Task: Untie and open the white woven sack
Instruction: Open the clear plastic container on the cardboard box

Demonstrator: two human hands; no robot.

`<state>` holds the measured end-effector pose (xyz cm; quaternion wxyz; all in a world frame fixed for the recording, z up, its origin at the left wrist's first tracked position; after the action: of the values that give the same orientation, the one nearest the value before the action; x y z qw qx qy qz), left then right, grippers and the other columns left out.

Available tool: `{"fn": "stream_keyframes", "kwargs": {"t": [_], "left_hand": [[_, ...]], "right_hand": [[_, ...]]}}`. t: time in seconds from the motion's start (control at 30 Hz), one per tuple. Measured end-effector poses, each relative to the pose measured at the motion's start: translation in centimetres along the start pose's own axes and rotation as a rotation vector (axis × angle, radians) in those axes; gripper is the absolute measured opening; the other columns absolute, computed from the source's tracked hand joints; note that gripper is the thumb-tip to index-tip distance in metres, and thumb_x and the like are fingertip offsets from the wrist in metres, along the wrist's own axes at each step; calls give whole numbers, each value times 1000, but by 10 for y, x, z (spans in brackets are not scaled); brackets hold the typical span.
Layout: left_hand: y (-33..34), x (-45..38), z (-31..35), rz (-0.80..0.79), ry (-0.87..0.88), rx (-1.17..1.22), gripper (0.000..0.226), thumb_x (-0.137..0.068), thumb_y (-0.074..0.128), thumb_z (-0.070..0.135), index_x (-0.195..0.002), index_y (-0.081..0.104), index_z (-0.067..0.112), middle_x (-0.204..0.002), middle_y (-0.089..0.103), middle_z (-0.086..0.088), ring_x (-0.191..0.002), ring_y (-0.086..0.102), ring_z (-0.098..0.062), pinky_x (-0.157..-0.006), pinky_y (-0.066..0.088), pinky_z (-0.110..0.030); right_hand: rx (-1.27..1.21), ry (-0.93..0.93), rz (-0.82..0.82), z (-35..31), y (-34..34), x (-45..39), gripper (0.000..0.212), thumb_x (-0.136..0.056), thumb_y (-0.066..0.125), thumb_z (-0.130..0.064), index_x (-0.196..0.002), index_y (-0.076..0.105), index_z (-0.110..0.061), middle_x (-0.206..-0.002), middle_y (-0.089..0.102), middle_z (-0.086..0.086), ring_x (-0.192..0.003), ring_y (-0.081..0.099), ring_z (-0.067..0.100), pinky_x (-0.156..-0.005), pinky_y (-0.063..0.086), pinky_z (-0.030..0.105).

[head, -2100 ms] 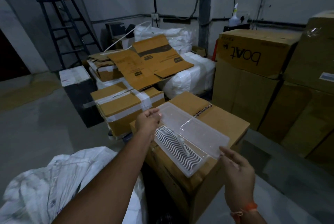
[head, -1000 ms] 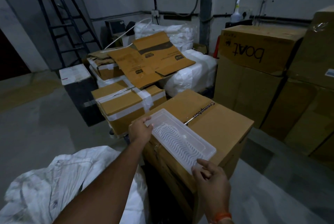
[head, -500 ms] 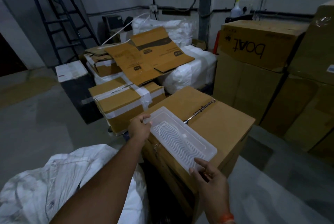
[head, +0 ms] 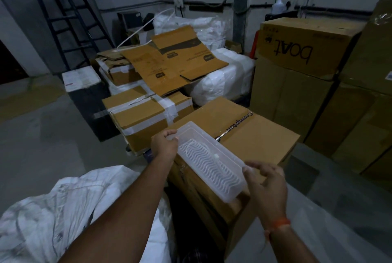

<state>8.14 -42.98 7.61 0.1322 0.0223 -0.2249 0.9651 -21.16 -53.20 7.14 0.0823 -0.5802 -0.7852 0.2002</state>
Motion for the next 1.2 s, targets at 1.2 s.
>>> {"fn": "stream_keyframes", "kwargs": {"t": [1.2], "left_hand": [[10,-28,19,-329,152,-149,27,-103,61,9,-121,76,22,-147,64,-8,-139,56,-30,-114,50,-49]], "right_hand": [[-157,129,-85,25,13,-7,11,-84,77,-26,-88,78,-35,-99,72,-17,-91,68,4,-76,63,33]]}}
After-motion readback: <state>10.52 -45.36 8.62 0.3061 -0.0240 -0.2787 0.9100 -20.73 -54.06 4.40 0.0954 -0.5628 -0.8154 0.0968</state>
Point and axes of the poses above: each hand's wrist, its own x-axis away from the middle knuckle, its own y-axis out of the palm, z = x × y, the point moved 3 cm from there along -x, towards the middle knuckle
